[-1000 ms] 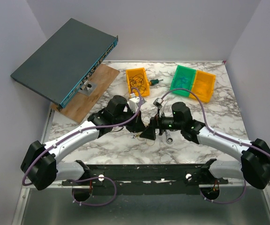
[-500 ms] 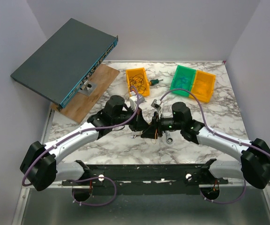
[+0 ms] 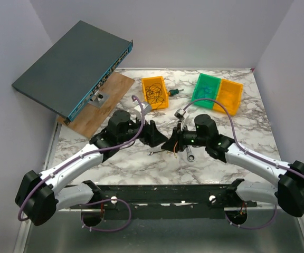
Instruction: Untangle the cables
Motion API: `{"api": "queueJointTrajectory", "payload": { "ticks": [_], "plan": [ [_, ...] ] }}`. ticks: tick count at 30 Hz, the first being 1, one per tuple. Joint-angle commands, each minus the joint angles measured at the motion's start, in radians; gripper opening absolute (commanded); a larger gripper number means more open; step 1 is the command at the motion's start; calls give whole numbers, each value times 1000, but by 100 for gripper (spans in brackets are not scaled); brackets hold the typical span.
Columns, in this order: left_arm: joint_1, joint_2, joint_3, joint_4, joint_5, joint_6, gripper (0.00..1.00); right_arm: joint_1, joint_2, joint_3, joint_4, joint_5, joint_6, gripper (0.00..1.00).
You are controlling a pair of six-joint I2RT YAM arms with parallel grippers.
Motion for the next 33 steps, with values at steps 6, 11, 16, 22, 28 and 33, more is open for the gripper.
{"api": "queueJointTrajectory", "payload": {
  "ticks": [6,11,16,22,28,33],
  "plan": [
    [114,-171,-143,36,-67,-104,86,-72,35,81,-172,469,84,1],
    [164,-235,-192,1,-114,-97,86,-186,53,172,-196,579,127,1],
    [166,-278,-229,-15,-149,-65,86,-321,128,350,-253,679,133,1],
    [165,-319,-279,20,-150,-65,86,-486,212,592,-306,641,130,1],
    [159,-287,-298,65,-122,-73,85,-620,351,849,-355,664,119,1],
    [153,-260,-307,89,-122,-72,85,-709,456,975,-375,640,125,1]
  ]
}}
